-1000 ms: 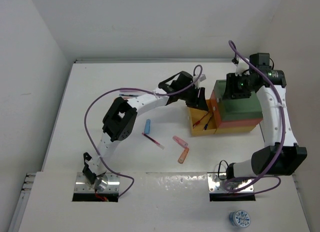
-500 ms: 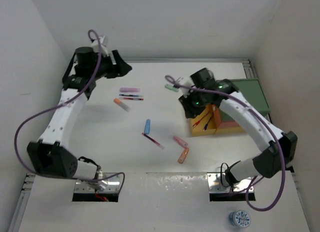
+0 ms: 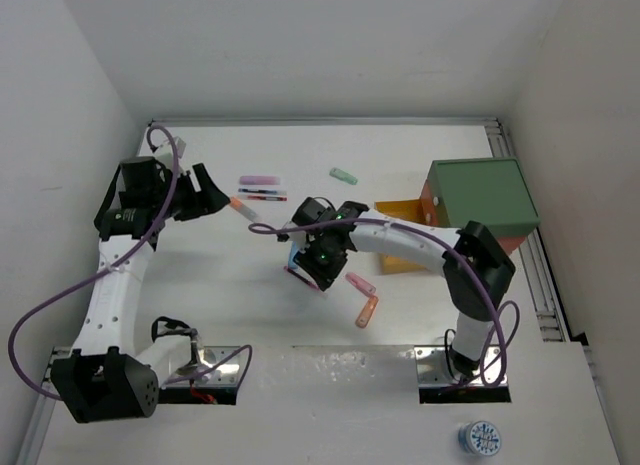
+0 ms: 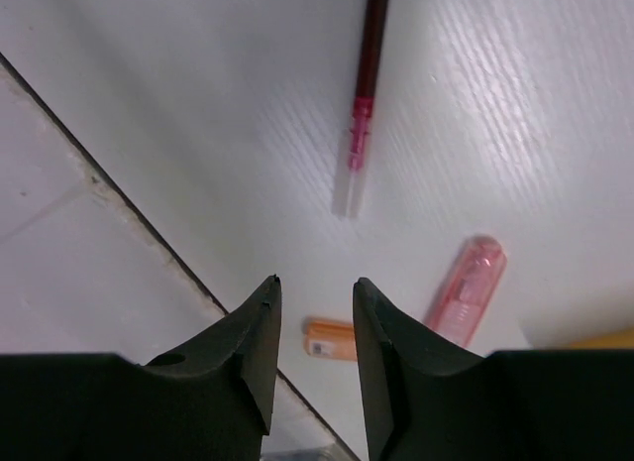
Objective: Sort the stationery into containers
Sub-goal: Pick up the pen from the center of the board.
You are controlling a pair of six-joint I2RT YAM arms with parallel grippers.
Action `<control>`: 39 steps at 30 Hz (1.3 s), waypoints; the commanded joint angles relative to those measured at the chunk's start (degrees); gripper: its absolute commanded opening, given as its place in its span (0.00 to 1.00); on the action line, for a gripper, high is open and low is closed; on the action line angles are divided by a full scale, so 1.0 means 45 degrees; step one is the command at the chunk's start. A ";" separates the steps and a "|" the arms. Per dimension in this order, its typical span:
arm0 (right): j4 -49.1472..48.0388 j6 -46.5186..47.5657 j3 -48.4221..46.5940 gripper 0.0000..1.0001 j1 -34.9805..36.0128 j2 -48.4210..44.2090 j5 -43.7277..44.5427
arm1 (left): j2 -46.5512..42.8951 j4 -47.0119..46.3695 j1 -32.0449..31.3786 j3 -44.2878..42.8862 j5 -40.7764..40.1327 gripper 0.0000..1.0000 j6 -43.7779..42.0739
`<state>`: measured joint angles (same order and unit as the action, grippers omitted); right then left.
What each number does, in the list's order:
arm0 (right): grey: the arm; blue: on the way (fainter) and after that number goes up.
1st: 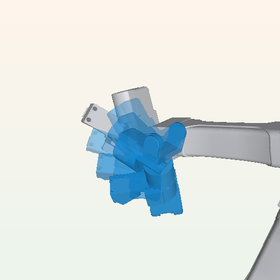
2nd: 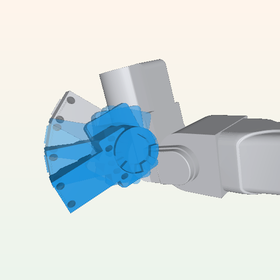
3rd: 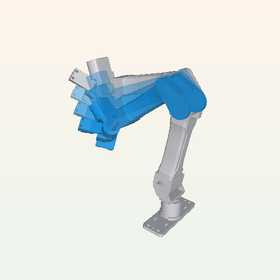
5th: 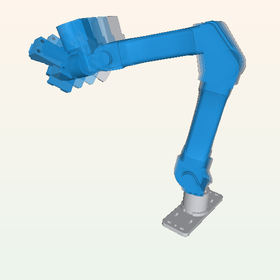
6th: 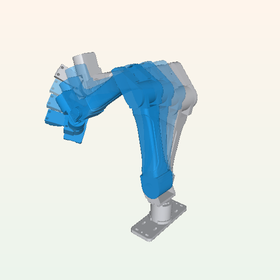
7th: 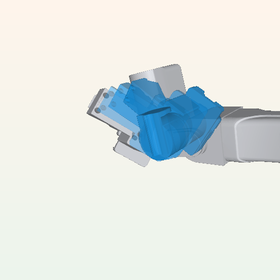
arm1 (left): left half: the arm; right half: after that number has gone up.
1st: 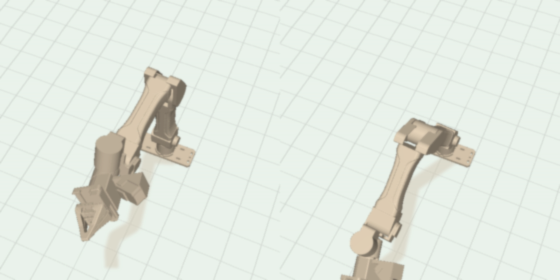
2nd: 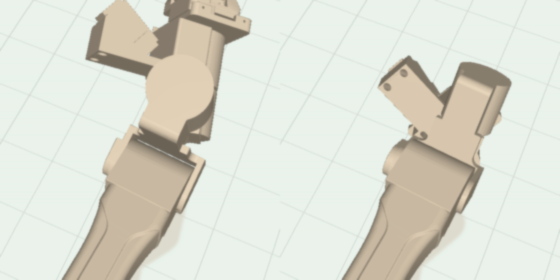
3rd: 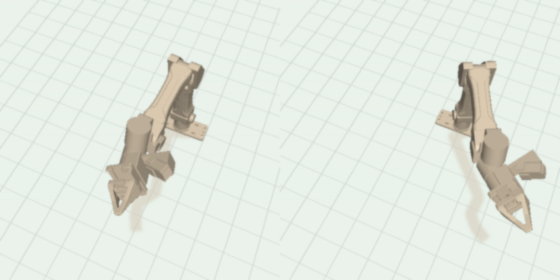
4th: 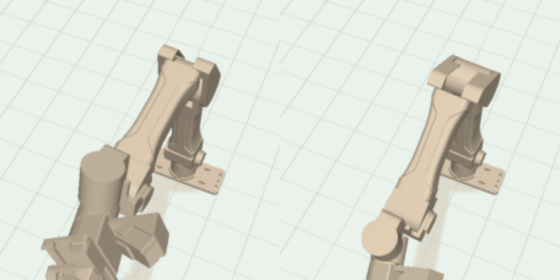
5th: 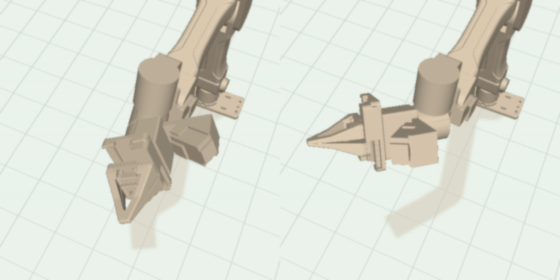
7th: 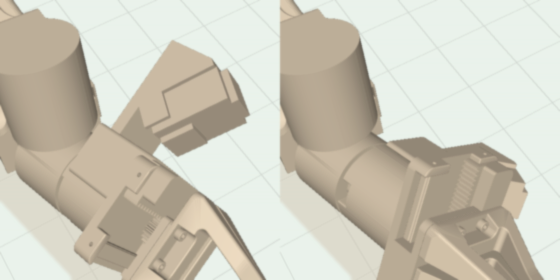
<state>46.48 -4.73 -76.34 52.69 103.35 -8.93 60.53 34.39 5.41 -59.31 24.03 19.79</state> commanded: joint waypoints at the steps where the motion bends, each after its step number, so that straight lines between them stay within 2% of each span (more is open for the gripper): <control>1: -0.1381 -0.1115 0.0088 0.35 0.0517 0.0293 0.0342 | -0.0658 0.0072 0.0476 -0.0004 0.0265 0.74 -0.0257; 9: -0.2809 -0.2483 -0.0126 0.35 0.0948 0.1641 0.1885 | -0.0386 0.0111 0.1180 0.0211 0.0753 0.74 -0.0355; 15: -0.3141 -0.2249 -0.0536 0.38 0.1027 0.2598 0.2569 | -0.0327 0.0111 0.1610 0.0406 0.1085 0.74 -0.0550; 24: -0.3141 -0.2015 -0.1122 0.40 0.0948 0.3458 0.2532 | -0.0503 0.0228 0.2176 0.1148 0.1534 0.74 -0.0902; 27: -0.3025 -0.1918 -0.1181 0.26 0.0929 0.3576 0.2453 | -0.0503 0.0189 0.2333 0.1149 0.1651 0.74 -0.0960; 28: -0.2985 -0.1879 -0.1181 0.16 0.0909 0.3538 0.2453 | -0.0503 0.0170 0.2372 0.1148 0.1671 0.74 -0.0980; 31: -0.2421 -0.1664 -0.1045 0.06 0.0656 0.2973 0.2046 | -0.0483 0.0112 0.2450 0.1129 0.1710 0.74 -0.1097; 32: -0.2148 -0.1605 -0.1025 0.00 0.0327 0.2719 0.1637 | -0.0483 0.0034 0.2450 0.1129 0.1730 0.74 -0.1097; 35: -0.1151 -0.1391 -0.0519 0.00 -0.0553 0.0808 0.0249 | -0.0444 -0.0395 0.2489 0.0973 0.1613 0.74 -0.1175; 39: -0.0037 -0.0493 0.0106 0.00 -0.1842 -0.1807 -0.0243 | -0.0095 -0.0981 0.2431 0.0836 0.1593 0.74 -0.1000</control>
<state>41.85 -10.33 -76.44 48.18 105.80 -6.33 59.42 34.06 15.86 -53.91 30.46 15.35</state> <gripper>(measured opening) 0.036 0.741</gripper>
